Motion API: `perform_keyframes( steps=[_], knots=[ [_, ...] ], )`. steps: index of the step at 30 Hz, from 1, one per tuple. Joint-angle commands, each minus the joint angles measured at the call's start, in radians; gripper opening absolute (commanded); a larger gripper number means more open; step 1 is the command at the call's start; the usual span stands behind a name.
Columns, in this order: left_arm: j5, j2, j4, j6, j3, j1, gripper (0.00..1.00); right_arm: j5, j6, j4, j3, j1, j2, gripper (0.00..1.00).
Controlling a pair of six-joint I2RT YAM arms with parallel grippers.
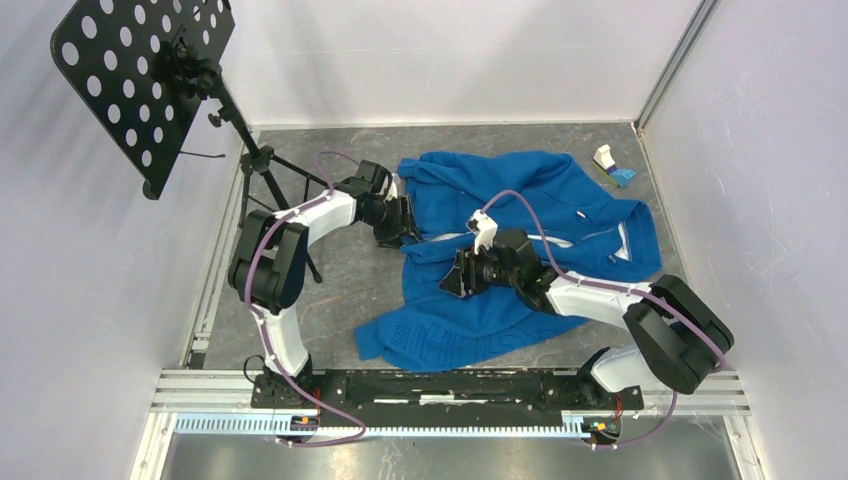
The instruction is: Zip up the jacket
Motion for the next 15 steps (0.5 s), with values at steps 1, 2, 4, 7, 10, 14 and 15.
perform_keyframes(
  steps=[1, 2, 4, 7, 10, 14, 15],
  knots=[
    [0.042, 0.019, 0.054, 0.014, 0.011, 0.0, 0.56, -0.036, -0.033, 0.041, 0.064, 0.004, 0.036, 0.53],
    [0.022, 0.013, 0.05, 0.023, 0.018, -0.001, 0.53, -0.043, -0.031, 0.05, 0.064, 0.006, 0.047, 0.51],
    [-0.008, -0.003, 0.036, 0.048, 0.033, 0.0, 0.47, -0.054, -0.025, 0.077, 0.065, 0.013, 0.075, 0.5],
    [-0.034, -0.045, 0.034, 0.079, 0.037, -0.001, 0.39, -0.083, -0.017, 0.12, 0.08, 0.033, 0.117, 0.54],
    [-0.033, -0.071, 0.027, 0.098, 0.052, -0.001, 0.35, -0.072, 0.02, 0.192, 0.07, 0.05, 0.13, 0.58],
    [-0.009, -0.065, -0.022, 0.07, 0.112, -0.002, 0.27, -0.041, 0.026, 0.194, 0.081, 0.05, 0.113, 0.63],
    [-0.011, -0.063, -0.026, 0.065, 0.127, -0.001, 0.26, -0.03, 0.013, 0.194, 0.081, 0.05, 0.1, 0.65]
  ],
)
